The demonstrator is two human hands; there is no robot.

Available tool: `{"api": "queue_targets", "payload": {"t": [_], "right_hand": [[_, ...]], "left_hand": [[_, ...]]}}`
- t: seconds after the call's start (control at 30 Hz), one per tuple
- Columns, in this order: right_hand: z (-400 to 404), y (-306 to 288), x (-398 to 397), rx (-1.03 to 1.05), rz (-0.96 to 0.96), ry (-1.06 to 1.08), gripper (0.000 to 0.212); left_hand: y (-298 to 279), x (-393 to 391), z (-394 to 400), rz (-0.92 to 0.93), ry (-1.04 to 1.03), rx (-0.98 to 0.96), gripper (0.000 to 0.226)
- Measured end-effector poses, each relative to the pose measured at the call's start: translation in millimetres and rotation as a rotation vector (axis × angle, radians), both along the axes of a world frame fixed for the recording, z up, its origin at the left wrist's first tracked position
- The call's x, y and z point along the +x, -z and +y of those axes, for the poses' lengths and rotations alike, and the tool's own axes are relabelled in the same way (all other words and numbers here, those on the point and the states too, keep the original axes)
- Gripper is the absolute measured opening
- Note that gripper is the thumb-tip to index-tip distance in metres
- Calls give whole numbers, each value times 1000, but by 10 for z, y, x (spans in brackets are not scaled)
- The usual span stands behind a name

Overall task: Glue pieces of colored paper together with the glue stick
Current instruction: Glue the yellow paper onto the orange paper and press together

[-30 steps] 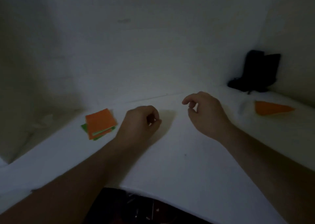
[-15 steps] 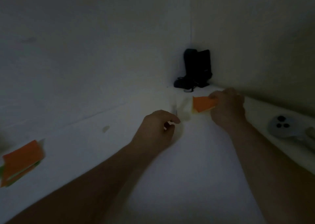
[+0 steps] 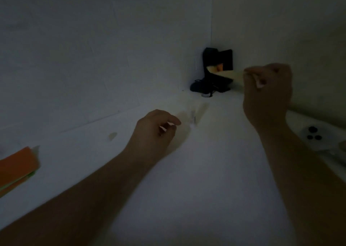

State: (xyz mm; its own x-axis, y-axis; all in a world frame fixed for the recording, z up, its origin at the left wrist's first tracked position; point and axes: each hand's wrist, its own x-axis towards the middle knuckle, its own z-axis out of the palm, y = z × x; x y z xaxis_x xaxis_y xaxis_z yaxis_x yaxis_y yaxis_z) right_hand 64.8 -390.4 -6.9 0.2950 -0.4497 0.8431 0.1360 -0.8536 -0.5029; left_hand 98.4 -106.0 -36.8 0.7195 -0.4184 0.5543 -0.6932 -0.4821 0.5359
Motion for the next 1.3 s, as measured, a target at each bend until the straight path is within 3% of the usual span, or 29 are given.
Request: {"api": "queue_targets", "payload": {"t": [0.1, 0.2, 0.27, 0.33, 0.4, 0.5, 0.6, 0.77, 0.83, 0.9, 1.0, 1.17, 1.3], "right_hand": [[408, -143, -180, -74, -10, -230, 13], [885, -32, -209, -76, 120, -463, 25], [1144, 48, -169, -96, 198, -580, 34], [1310, 95, -119, -183, 248, -621, 33], [1422, 126, -83, -235, 305, -661, 32], [1563, 159, -59, -237, 430, -680, 40], [1656, 205, -44, -148, 551, -663, 48], [1765, 247, 21, 485, 703, -860, 50], [1830, 234, 77, 598, 740, -873, 36], [1860, 275, 141, 568, 751, -813, 20], [1834, 373, 206, 514, 765, -736, 20], [1764, 393, 315, 418, 748, -639, 22], [1730, 375, 429, 374, 699, -545, 29]], "left_hand": [[-140, 47, 300, 281, 11, -187, 18], [-332, 111, 609, 853, 192, -567, 50], [-405, 178, 844, 1142, 272, -626, 72], [-407, 214, 1030, 1225, 343, -572, 69], [-358, 232, 1159, 1179, 346, -501, 51], [-216, 236, 1292, 1004, 339, -354, 57], [-90, 222, 1399, 908, 369, -332, 51], [-50, 213, 1501, 733, 317, -193, 44], [-49, 207, 1515, 728, 313, -172, 53], [-50, 205, 1522, 751, 361, -165, 66], [-85, 174, 1514, 765, 433, -125, 72], [-96, 151, 1510, 685, 441, 50, 56], [-149, 144, 1528, 765, 453, 102, 47]]}}
